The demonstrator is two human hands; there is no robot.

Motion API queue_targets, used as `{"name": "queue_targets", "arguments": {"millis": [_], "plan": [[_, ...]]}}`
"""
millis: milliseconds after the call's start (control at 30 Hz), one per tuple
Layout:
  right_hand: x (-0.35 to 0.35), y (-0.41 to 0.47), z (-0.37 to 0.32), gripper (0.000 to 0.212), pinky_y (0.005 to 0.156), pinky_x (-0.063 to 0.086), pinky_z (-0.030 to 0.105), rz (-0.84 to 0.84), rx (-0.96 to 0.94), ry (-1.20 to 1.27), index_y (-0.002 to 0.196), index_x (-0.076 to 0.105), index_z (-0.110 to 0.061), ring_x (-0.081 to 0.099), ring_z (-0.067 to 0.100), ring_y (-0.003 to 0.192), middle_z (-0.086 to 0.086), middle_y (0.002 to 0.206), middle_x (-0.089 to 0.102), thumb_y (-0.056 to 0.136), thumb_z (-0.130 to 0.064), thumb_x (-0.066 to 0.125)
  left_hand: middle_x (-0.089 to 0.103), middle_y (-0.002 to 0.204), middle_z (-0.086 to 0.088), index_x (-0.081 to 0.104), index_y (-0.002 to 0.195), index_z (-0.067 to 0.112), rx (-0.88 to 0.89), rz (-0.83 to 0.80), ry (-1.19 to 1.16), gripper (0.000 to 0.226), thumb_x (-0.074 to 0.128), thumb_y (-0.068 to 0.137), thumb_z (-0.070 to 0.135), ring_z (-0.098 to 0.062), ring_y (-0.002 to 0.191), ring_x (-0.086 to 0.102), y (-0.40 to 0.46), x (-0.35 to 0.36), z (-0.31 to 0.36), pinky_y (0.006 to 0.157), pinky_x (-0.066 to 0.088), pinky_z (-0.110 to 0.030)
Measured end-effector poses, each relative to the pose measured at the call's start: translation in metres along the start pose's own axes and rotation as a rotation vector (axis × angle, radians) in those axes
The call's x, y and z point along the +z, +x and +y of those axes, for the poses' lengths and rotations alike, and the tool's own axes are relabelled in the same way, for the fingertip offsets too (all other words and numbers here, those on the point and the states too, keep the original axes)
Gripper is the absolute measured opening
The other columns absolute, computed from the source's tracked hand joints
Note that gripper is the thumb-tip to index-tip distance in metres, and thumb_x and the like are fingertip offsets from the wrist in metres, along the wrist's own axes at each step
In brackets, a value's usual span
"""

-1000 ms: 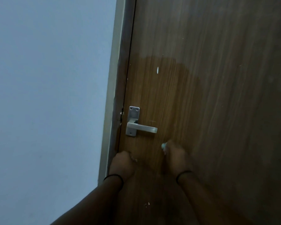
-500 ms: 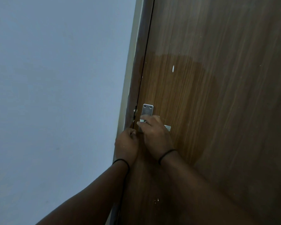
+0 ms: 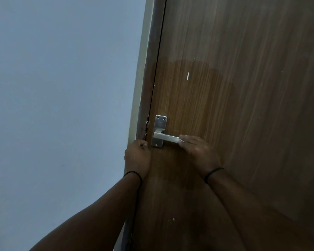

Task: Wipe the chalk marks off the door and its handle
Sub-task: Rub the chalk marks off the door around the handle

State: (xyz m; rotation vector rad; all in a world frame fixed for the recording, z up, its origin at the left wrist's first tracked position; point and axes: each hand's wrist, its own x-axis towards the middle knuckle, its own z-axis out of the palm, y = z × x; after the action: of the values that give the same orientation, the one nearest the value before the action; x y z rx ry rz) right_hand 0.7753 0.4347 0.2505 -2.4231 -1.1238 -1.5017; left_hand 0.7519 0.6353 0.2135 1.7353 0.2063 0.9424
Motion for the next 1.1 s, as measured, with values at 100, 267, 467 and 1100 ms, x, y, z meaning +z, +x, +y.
{"name": "queue_targets", "arguments": {"millis": [100,267,467,1100], "plan": [[-0.013,-0.015,0.023,0.033,0.085,0.054,0.051,0.037,0.046,-0.015,0.102,0.075,-0.002,0.073,0.036,0.093,0.018,0.102,0.075,0.073,0.011,0.063,0.072,0.093,-0.009,0.069,0.100,0.011,-0.003,-0.021,-0.049,0.021,0.049,0.098,0.015,-0.025,0.091,0.068,0.000,0.002,0.016,0.087,0.056,-0.041],[-0.008,0.012,-0.012,0.030,0.082,0.056,0.036,0.106,0.001,0.103,0.117,0.065,-0.009,0.069,0.028,0.097,0.012,0.113,0.069,0.087,-0.004,0.061,0.070,0.097,-0.009,0.067,0.102,0.010,-0.031,-0.017,-0.075,0.020,0.048,0.099,0.013,-0.025,0.093,0.067,0.004,0.003,0.029,0.088,0.055,-0.041],[0.024,0.058,-0.057,0.010,0.076,0.051,0.039,-0.109,-0.039,0.042,0.099,0.066,-0.009,0.058,0.027,0.096,0.011,0.106,0.064,0.090,-0.008,0.064,0.072,0.098,-0.011,0.069,0.103,0.009,-0.081,-0.011,0.019,0.023,0.047,0.099,0.015,-0.028,0.091,0.068,0.005,-0.003,0.005,0.088,0.056,-0.045],[0.091,0.042,-0.095,0.022,0.086,0.054,0.037,-0.260,-0.079,0.077,0.111,0.068,-0.004,0.059,0.027,0.104,0.013,0.115,0.063,0.092,-0.002,0.057,0.074,0.082,-0.019,0.066,0.086,0.003,-0.367,-0.562,0.316,0.017,0.053,0.093,0.013,-0.036,0.072,0.073,-0.006,-0.004,-0.105,0.068,0.062,-0.046]]}}
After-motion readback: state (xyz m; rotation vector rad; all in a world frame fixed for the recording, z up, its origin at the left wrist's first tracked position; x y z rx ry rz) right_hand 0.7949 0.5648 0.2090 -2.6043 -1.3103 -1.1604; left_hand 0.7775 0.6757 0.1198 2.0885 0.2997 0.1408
